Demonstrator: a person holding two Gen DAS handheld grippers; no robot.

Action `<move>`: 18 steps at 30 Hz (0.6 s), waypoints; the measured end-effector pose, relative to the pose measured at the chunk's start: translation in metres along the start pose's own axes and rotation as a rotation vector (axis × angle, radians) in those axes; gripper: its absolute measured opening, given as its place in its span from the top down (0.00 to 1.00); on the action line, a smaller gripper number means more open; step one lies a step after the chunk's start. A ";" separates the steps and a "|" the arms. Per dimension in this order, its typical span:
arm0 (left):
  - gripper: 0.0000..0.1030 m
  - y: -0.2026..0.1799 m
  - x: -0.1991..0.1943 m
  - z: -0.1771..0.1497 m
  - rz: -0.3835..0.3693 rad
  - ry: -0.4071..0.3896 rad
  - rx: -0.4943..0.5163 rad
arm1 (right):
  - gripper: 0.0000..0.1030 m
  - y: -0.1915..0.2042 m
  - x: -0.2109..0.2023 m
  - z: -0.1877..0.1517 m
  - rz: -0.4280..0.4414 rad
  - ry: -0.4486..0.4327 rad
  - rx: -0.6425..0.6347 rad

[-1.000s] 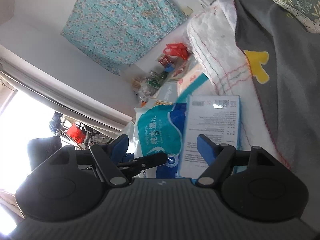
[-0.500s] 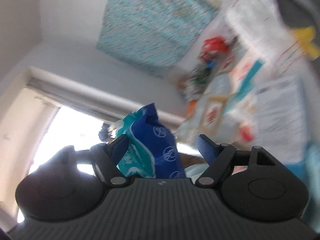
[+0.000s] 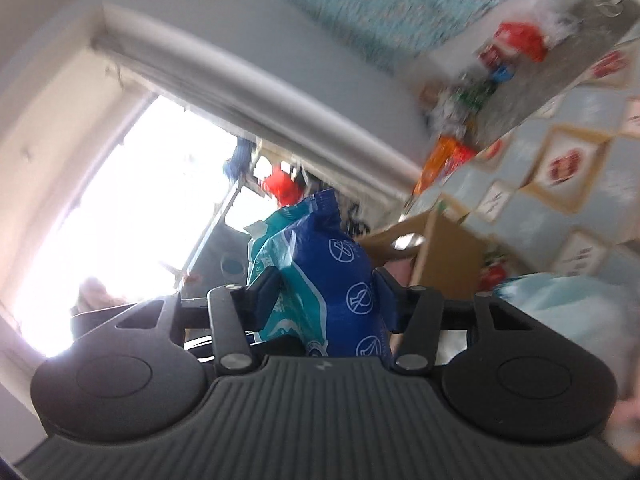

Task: Organize soft objects
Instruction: 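Lift the wipes pack with both grippers and carry it over the box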

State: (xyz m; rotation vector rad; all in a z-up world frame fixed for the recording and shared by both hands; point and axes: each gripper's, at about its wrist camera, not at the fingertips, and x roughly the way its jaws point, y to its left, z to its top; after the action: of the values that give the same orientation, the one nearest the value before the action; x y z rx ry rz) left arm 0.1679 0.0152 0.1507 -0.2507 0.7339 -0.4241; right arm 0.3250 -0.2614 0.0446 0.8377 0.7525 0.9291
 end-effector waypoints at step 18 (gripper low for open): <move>0.61 0.240 0.008 0.015 0.286 0.104 -0.343 | 0.50 0.038 0.284 -0.031 -0.338 0.279 -0.013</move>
State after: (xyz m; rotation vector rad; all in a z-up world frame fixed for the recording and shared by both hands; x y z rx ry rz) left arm 0.2523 0.2256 0.0688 -0.4410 0.9299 -0.0367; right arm 0.3994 0.0147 0.0098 0.5505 1.0910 0.7524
